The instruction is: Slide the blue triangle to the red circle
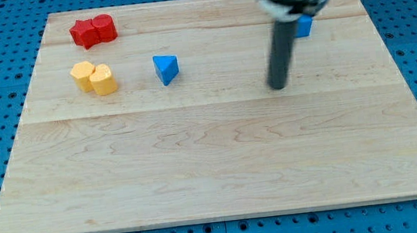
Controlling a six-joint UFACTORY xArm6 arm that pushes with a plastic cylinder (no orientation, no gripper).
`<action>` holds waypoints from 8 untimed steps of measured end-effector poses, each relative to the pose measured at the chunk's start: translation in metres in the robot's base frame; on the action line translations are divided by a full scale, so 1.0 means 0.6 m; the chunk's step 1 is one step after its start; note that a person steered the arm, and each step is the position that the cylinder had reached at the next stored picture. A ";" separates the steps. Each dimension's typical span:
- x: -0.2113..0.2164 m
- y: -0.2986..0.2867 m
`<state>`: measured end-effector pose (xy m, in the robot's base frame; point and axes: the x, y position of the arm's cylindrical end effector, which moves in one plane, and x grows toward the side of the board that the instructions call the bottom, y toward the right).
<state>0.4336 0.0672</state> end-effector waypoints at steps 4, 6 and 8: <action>-0.151 -0.195; -0.156 -0.276; -0.203 -0.330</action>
<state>0.3117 -0.1307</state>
